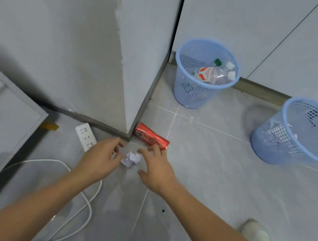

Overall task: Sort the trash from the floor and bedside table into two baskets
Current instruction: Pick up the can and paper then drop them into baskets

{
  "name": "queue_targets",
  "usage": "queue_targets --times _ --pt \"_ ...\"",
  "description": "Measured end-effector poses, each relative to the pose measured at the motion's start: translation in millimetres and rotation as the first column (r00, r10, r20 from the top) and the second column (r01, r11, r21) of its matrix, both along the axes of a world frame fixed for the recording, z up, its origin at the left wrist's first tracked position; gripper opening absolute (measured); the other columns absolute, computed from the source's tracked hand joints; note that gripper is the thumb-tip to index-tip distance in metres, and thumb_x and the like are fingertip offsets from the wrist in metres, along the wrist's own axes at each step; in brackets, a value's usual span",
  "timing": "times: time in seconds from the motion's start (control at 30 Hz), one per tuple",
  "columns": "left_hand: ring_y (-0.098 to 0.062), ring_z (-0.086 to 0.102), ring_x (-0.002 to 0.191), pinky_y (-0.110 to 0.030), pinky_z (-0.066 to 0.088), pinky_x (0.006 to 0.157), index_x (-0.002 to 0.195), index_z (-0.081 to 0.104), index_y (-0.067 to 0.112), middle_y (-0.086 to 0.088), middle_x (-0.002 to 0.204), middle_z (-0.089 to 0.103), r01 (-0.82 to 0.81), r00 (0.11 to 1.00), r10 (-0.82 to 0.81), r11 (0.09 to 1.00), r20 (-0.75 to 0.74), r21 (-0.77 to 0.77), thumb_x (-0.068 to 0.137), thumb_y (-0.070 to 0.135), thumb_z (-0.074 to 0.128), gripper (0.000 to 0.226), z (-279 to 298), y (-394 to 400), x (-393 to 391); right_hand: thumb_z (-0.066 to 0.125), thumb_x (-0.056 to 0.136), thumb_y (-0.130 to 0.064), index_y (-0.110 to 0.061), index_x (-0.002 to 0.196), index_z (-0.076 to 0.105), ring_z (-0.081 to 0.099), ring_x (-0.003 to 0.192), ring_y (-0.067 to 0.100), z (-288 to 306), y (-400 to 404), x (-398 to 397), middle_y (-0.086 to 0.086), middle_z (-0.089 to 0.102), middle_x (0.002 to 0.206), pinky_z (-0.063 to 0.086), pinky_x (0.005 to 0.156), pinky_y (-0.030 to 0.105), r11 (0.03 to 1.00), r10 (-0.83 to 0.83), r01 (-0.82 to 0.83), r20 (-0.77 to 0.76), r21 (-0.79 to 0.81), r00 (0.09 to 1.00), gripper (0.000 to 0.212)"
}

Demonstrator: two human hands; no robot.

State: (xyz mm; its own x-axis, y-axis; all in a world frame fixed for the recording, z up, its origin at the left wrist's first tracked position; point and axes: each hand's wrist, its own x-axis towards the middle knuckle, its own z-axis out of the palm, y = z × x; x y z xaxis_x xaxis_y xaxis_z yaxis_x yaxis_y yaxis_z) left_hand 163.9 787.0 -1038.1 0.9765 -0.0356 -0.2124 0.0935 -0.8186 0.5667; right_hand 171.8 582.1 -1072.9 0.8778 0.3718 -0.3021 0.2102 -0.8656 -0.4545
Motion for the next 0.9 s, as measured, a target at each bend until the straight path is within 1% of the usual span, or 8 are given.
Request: queue_targets --times 0.13,0.37,0.5,0.57,0.67,0.77,0.83,0.9 --pt "-0.010 0.060 0.093 -0.035 0.054 0.078 0.110 0.060 0.031 0.013 0.098 0.060 0.066 0.996 -0.068 0.997 0.049 0.040 0.093 0.025 0.060 0.018 -10 13 0 0.075 0.088 -0.028 -0.031 0.143 0.047 0.036 0.133 0.035 -56 37 5 0.010 0.039 0.149 0.050 0.102 0.051 0.994 0.108 -0.107 0.049 -0.030 0.993 0.061" --pt "-0.015 0.052 0.114 -0.035 0.051 0.093 0.133 0.055 0.028 0.007 0.120 0.055 0.363 0.911 -0.378 0.925 0.167 0.113 0.091 0.018 0.059 0.043 -14 -40 64 0.066 0.083 -0.017 -0.018 0.103 0.061 0.058 0.100 0.037 -85 -23 -26 0.012 0.055 0.111 0.055 0.069 0.043 0.983 0.179 -0.172 0.117 -0.070 0.977 0.021" --pt "-0.025 0.043 0.137 -0.041 0.045 0.108 0.153 0.036 0.030 -0.002 0.148 0.044 0.512 0.847 -0.530 0.788 -0.048 0.343 0.086 0.023 0.064 0.073 -46 -89 119 0.057 0.089 -0.025 -0.027 0.110 0.051 0.049 0.111 0.027 -43 -105 -35 0.002 0.045 0.120 0.044 0.072 0.037 0.990 0.134 -0.130 0.109 -0.048 0.985 0.023" --pt "-0.028 0.053 0.128 -0.042 0.049 0.100 0.146 0.045 0.028 -0.006 0.138 0.052 0.530 0.830 -0.551 0.727 -0.089 0.437 0.076 0.035 0.075 0.077 -64 -95 129 0.055 0.093 -0.033 -0.031 0.113 0.050 0.046 0.114 0.022 -7 -142 -30 -0.003 0.042 0.121 0.046 0.076 0.036 0.998 0.055 -0.056 0.136 0.006 0.989 0.021" --pt "-0.027 0.070 0.069 -0.038 0.055 0.060 0.103 0.063 0.024 -0.003 0.083 0.067 0.516 0.798 -0.602 0.659 -0.027 0.547 0.028 0.037 0.098 0.084 -88 -91 125 0.052 0.096 -0.039 -0.030 0.115 0.052 0.048 0.110 0.021 46 -193 -13 -0.006 0.042 0.119 0.050 0.077 0.037 0.997 -0.029 0.013 0.214 0.073 0.976 0.021" --pt "-0.023 0.071 0.063 -0.032 0.045 0.053 0.100 0.065 0.027 0.004 0.079 0.067 0.489 0.854 -0.513 0.730 -0.091 0.476 0.036 0.062 0.088 0.077 -87 -85 111 0.055 0.099 -0.036 -0.029 0.117 0.057 0.050 0.106 0.018 95 -239 7 -0.007 0.046 0.116 0.051 0.081 0.039 0.989 -0.114 0.073 0.338 0.131 0.934 0.019" --pt "-0.022 0.073 0.075 -0.033 0.050 0.058 0.111 0.061 0.032 0.008 0.088 0.068 0.399 0.891 -0.450 0.839 0.059 0.371 0.058 0.074 0.070 0.068 -48 -92 101 0.060 0.101 -0.033 -0.026 0.118 0.060 0.052 0.103 0.015 122 -271 21 -0.007 0.048 0.114 0.050 0.080 0.035 0.983 -0.163 0.104 0.452 0.153 0.877 0.019" --pt "-0.022 0.072 0.081 -0.037 0.055 0.064 0.120 0.054 0.037 0.010 0.092 0.067 0.283 0.935 -0.318 0.935 0.155 0.213 0.069 0.065 0.072 0.062 4 -111 97 0.065 0.100 -0.030 -0.024 0.117 0.062 0.053 0.101 0.015 142 -308 37 -0.006 0.048 0.111 0.049 0.081 0.034 0.958 -0.283 0.207 0.543 0.198 0.791 0.019"
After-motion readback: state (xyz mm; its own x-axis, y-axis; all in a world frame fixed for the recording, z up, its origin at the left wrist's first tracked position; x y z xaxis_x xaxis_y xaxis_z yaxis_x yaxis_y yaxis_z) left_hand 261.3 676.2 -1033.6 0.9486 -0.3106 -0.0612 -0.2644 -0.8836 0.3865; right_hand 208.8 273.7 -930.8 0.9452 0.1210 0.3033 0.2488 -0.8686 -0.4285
